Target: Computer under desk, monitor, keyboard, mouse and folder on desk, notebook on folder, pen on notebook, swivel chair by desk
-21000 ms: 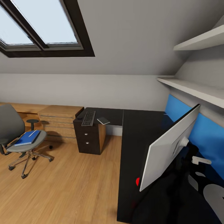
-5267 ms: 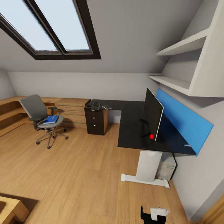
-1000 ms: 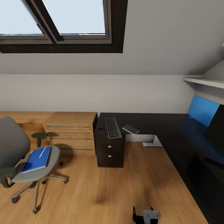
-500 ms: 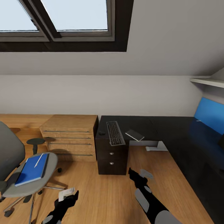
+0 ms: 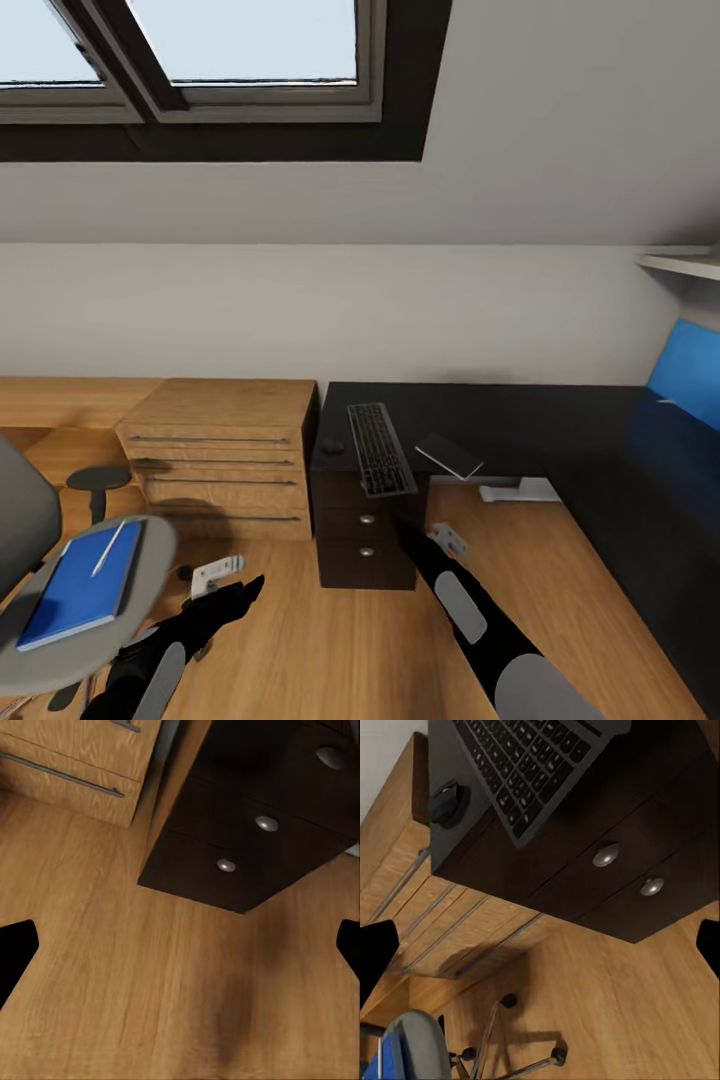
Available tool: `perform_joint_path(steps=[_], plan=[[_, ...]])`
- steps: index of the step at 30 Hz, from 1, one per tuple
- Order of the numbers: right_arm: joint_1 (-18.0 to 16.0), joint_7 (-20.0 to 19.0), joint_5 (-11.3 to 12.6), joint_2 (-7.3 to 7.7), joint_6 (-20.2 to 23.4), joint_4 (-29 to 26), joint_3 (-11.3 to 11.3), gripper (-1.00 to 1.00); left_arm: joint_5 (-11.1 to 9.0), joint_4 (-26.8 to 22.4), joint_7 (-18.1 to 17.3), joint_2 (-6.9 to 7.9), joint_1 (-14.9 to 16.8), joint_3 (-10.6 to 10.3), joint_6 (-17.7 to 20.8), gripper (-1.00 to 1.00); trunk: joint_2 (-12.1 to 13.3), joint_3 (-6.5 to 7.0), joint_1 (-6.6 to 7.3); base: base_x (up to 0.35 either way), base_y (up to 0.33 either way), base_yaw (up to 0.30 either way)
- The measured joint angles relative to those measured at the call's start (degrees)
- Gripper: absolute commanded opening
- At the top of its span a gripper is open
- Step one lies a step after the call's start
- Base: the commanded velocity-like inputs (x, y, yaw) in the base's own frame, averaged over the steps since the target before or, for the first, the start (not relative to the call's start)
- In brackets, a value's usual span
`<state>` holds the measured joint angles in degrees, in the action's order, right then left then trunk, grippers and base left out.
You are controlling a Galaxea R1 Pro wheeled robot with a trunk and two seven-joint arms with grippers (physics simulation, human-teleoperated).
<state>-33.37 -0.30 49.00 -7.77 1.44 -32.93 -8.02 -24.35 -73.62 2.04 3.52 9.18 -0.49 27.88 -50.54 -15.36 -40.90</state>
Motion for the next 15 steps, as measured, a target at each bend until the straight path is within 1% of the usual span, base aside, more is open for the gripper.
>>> perform_joint_path(steps=[4,5,6,9,11,12,15], plan=[[0.1,-1.8,0.1,0.32,-0.1,1.3,0.0,1.00,-0.4,0.3,0.0,0.08,-0.3,0.4,0.6,1.00,0.0,0.00,0.00,0.319,0.106,0.000],[0.3,-3.7,0.2,1.35,-0.1,1.7,0.0,1.00,-0.5,0.4,0.0,-0.13,-0.4,0.4,1.0,1.00,0.0,0.00,0.00,0.226,0.115,0.000],[0.4,-5.8,0.2,1.78,-0.1,1.9,0.1,1.00,-0.6,0.4,0.0,-0.11,-0.4,0.4,1.3,1.00,0.0,0.00,-0.01,0.181,0.092,0.000],[0.4,-7.6,0.2,1.99,-0.1,2.0,0.1,1.00,-0.7,0.1,0.0,0.00,-0.4,0.5,1.7,1.00,0.0,0.00,-0.02,0.089,0.045,0.000],[0.4,-8.3,0.1,2.06,-0.1,2.1,0.2,1.00,-0.8,-0.8,-0.1,0.03,-0.5,0.5,2.9,1.00,0.0,0.00,-0.03,0.039,0.020,0.000],[0.4,-8.5,0.1,2.11,-0.1,2.2,0.2,1.00,-0.9,-1.9,-0.1,0.03,-0.5,0.5,4.2,1.00,0.0,0.00,-0.03,0.019,0.010,0.000],[0.4,-8.8,0.1,2.56,-0.2,2.3,0.3,1.00,-1.0,-3.9,-0.1,0.00,-0.5,0.6,7.8,1.00,-1.2,-0.53,-0.68,0.011,0.005,0.000]])
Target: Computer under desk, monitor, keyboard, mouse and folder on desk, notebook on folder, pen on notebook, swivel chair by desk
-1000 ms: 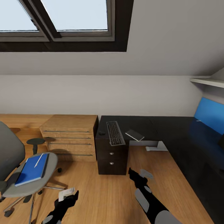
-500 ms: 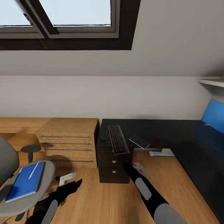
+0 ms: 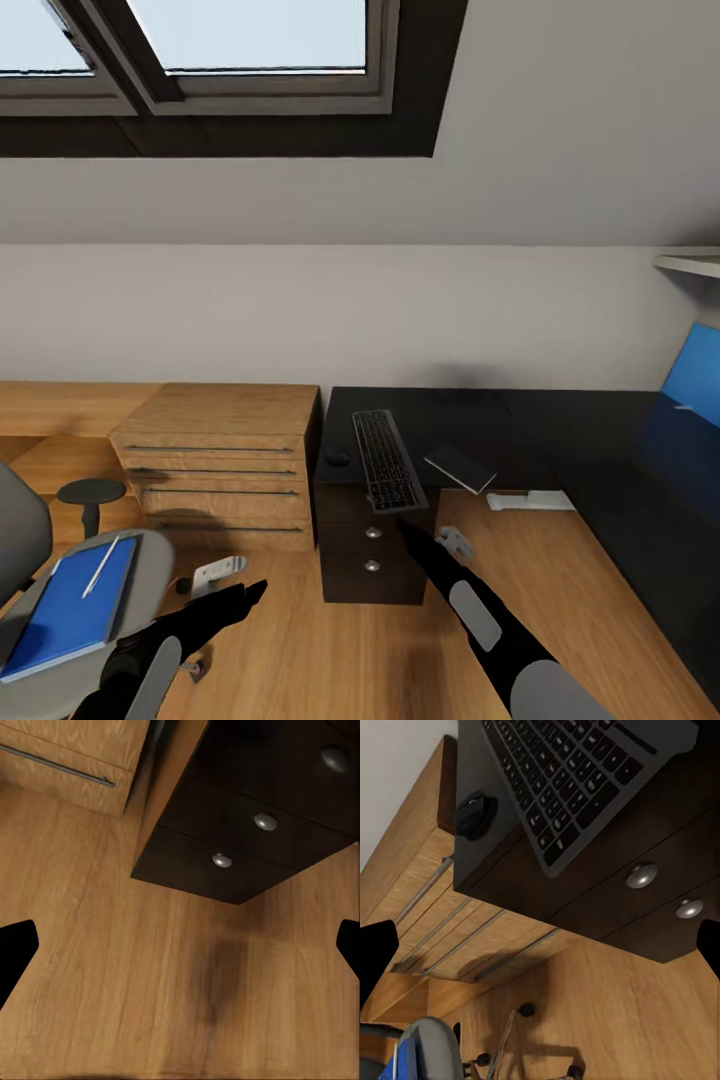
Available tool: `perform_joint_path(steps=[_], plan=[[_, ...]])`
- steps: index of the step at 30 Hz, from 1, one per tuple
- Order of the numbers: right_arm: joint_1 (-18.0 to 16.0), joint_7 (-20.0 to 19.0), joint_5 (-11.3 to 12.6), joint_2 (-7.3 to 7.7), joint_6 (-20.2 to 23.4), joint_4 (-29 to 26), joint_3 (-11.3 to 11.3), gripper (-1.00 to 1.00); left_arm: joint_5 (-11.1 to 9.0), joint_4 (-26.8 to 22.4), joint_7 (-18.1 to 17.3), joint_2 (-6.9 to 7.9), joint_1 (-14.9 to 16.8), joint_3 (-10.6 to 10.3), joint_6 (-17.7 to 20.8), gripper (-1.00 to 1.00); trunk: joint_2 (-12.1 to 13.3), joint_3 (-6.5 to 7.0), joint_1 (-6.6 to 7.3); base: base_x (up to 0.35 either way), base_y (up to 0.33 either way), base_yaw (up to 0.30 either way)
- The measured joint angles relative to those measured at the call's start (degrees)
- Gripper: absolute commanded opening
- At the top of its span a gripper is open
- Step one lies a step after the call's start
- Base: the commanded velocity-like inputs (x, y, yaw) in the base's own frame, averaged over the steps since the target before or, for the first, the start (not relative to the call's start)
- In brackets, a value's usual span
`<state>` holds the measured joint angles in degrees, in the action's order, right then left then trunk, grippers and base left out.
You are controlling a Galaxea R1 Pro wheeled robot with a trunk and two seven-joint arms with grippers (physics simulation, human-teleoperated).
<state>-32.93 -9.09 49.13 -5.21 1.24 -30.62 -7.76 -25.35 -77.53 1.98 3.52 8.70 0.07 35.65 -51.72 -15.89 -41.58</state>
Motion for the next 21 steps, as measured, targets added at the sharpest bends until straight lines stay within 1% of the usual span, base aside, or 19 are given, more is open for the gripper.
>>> perform_joint_path(steps=[2,5,11,15,17,18,19,20,21], plan=[[0.0,-0.1,-0.1,0.38,-1.4,0.0,0.1,1.00,0.0,-0.9,0.1,-0.02,0.0,0.1,1.6,1.00,-0.8,-0.36,-0.44,0.003,0.001,0.000],[0.0,0.8,-0.2,0.50,-5.5,0.0,0.1,1.00,0.0,-1.2,0.1,-0.10,0.0,0.1,2.2,1.00,-2.0,-0.90,-1.10,0.000,0.000,0.000],[0.0,2.1,-0.2,0.92,-7.1,0.0,0.1,1.00,0.1,-1.3,0.1,-0.10,0.0,0.1,2.4,1.00,-4.4,-1.98,-2.42,0.000,0.000,0.000],[0.0,2.1,0.1,1.71,-7.3,0.0,0.1,1.00,0.2,-1.3,0.2,-0.10,0.0,0.1,2.4,1.00,-6.0,-2.70,-3.30,0.000,0.000,0.000],[0.1,0.4,0.3,1.91,-7.3,0.0,0.2,1.00,0.2,-1.3,0.2,-0.10,0.0,0.1,2.4,1.00,-6.8,-3.06,-3.74,0.000,0.000,0.000],[0.2,-1.3,0.9,1.96,-7.2,0.2,0.2,1.00,0.2,-1.3,0.2,-0.10,0.0,0.1,2.4,1.00,-7.2,-3.24,-3.96,0.000,0.000,0.000],[0.2,-3.3,2.0,2.09,-7.2,0.7,0.3,1.00,0.2,-1.3,0.2,-0.10,0.0,0.1,2.4,1.00,-7.6,-3.42,-4.18,0.000,0.000,0.000],[0.2,-5.6,3.8,2.45,-6.9,1.7,0.4,1.00,0.2,-1.3,0.2,-0.10,0.0,0.1,2.4,1.00,-8.0,-3.60,-4.40,0.000,0.000,0.000],[0.2,-6.8,4.9,2.71,-6.7,2.2,0.4,1.00,0.2,-1.3,0.2,-0.10,0.0,0.1,2.4,1.00,-8.4,-3.78,-4.62,0.000,0.000,0.000]])
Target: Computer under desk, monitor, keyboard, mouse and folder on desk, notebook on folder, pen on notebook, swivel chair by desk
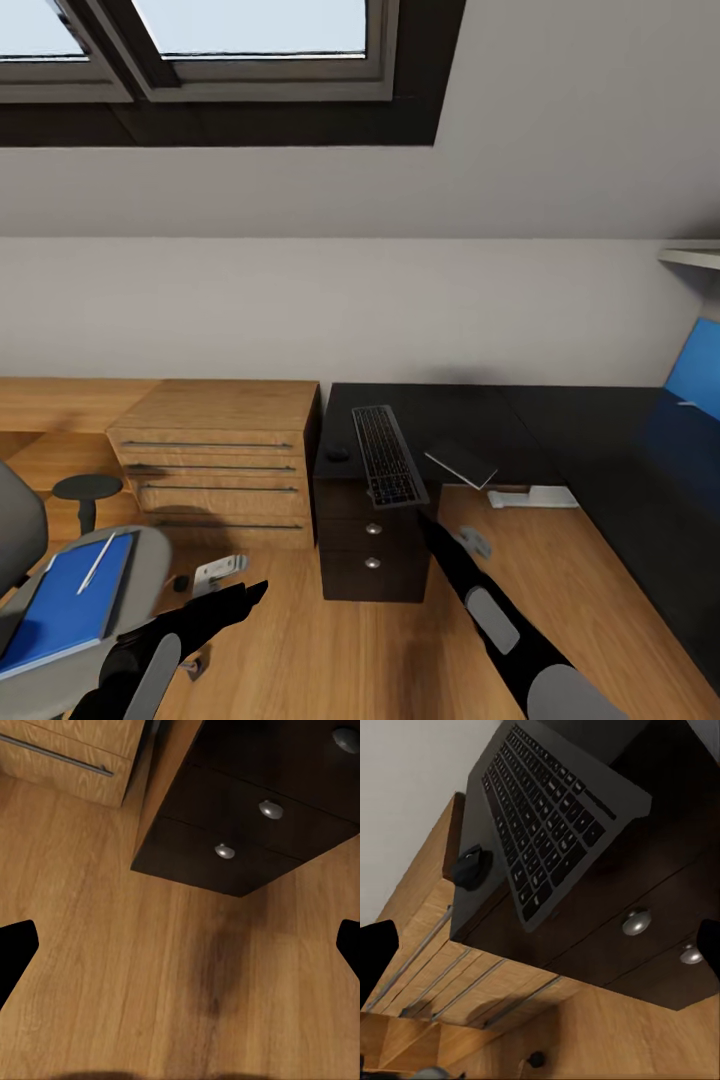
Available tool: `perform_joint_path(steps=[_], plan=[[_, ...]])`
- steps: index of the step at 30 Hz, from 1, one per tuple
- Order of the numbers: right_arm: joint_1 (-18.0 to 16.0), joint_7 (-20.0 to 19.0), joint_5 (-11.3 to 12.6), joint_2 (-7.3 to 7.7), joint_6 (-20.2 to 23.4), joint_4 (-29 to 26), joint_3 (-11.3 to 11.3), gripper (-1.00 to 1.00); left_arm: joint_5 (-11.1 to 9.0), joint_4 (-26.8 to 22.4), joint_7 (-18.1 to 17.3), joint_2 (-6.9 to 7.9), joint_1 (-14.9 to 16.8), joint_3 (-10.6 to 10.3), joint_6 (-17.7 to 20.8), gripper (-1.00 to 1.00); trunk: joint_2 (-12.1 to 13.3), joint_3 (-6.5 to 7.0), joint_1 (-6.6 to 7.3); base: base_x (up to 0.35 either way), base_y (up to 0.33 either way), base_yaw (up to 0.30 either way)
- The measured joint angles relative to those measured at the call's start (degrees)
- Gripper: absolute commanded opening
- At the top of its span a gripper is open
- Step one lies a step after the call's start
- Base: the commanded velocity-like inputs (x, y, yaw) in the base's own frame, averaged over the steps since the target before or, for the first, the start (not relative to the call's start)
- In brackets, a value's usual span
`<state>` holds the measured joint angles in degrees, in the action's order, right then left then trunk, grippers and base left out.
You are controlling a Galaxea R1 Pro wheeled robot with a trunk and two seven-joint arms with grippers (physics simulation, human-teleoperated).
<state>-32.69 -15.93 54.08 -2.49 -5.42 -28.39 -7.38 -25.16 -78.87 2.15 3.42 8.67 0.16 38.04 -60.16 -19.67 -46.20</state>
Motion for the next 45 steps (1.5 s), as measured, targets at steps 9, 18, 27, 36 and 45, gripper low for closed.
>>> perform_joint_path(steps=[9,18,27,36,45], plan=[[0.0,-15.1,14.9,2.15,12.5,5.9,0.1,1.00,0.1,0.0,0.0,0.00,0.0,0.0,0.0,1.00,-3.6,-1.62,-1.98,0.000,0.000,0.000],[-0.1,-16.1,19.4,2.61,14.1,6.9,-0.5,1.00,0.1,0.0,0.0,0.00,0.0,0.0,0.0,1.00,-7.2,-3.23,-3.96,0.000,0.000,0.000],[-0.2,-6.2,19.7,-1.37,11.0,6.7,0.1,1.00,0.1,-0.4,0.0,0.03,-0.1,0.0,0.1,1.00,-10.8,-4.85,-5.93,0.000,0.000,0.000],[-0.2,-0.7,19.9,-3.57,4.8,6.6,0.4,1.00,0.1,-0.9,0.0,-0.32,-0.7,-0.9,0.2,1.00,-14.5,-6.47,-7.91,0.000,0.000,0.000],[-0.2,-0.6,19.9,-3.69,3.5,3.7,0.4,1.00,0.1,-10.6,-0.1,-0.28,-7.5,-2.0,0.2,1.00,-18.1,-8.09,-9.89,0.000,0.000,0.000]])
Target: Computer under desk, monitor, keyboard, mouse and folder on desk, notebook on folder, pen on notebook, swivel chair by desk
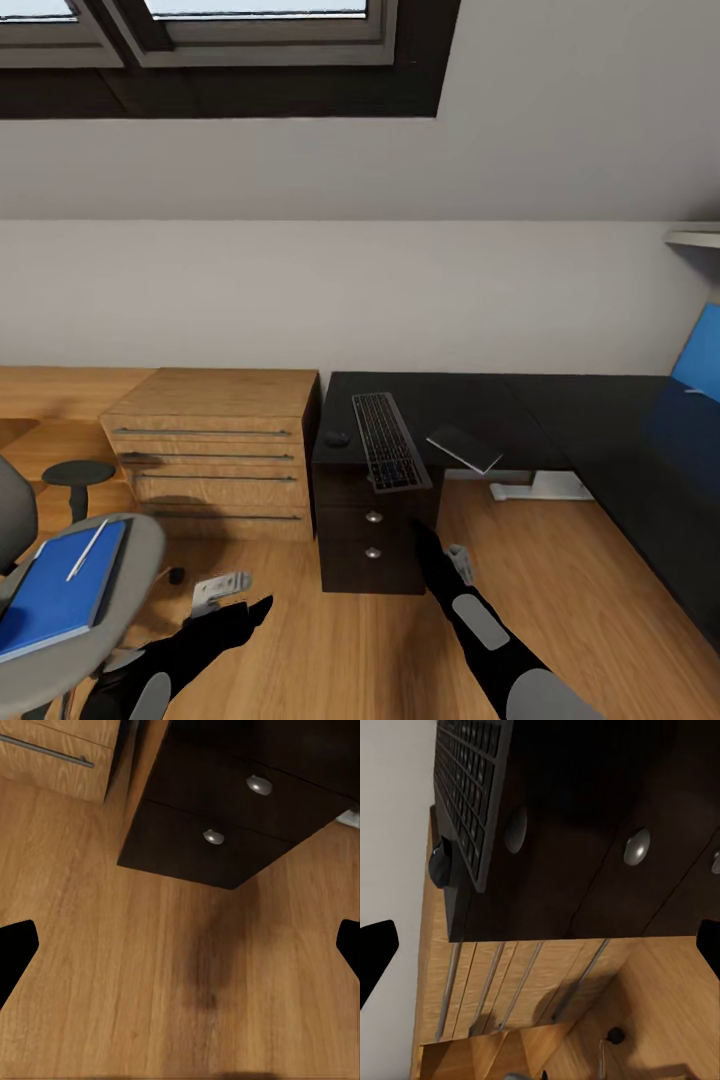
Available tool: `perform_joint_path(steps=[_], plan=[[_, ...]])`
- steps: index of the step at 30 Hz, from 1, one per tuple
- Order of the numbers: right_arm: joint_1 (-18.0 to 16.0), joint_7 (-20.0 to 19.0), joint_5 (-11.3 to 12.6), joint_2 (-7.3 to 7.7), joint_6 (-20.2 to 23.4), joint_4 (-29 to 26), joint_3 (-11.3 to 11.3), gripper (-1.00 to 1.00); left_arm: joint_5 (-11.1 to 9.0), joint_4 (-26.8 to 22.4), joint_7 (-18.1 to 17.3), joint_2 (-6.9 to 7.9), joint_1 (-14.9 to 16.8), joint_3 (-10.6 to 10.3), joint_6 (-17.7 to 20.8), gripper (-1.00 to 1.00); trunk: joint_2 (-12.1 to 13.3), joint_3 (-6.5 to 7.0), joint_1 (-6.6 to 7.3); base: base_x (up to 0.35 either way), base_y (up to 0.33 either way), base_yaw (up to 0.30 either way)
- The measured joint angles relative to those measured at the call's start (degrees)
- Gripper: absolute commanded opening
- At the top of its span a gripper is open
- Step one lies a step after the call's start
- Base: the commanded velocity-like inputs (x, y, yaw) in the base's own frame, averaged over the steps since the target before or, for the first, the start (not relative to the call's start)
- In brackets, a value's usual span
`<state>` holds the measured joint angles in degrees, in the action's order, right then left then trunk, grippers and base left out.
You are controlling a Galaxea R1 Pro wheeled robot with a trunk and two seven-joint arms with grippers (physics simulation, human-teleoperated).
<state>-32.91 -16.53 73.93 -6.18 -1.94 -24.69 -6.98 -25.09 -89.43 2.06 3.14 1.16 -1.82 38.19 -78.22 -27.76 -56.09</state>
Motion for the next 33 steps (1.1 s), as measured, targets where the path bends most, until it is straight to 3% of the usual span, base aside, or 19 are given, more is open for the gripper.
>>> perform_joint_path(steps=[9,30,33], plan=[[0.0,0.1,-0.1,0.19,0.5,-1.6,-0.2,1.00,-0.1,-3.0,-0.1,0.08,-3.1,-0.1,0.1,1.00,-3.6,-1.63,-1.97,0.000,0.000,0.000],[0.0,-0.8,0.1,0.21,1.2,-2.4,0.2,1.00,0.0,-3.2,-0.1,0.25,-3.4,0.0,0.0,1.00,-12.0,-5.40,-6.59,0.000,0.000,0.000],[0.0,-2.6,0.1,0.16,1.1,-2.5,0.2,1.00,0.0,-3.2,0.0,0.23,-3.4,-0.1,0.0,1.00,-13.2,-5.94,-7.25,0.000,0.000,0.000]])
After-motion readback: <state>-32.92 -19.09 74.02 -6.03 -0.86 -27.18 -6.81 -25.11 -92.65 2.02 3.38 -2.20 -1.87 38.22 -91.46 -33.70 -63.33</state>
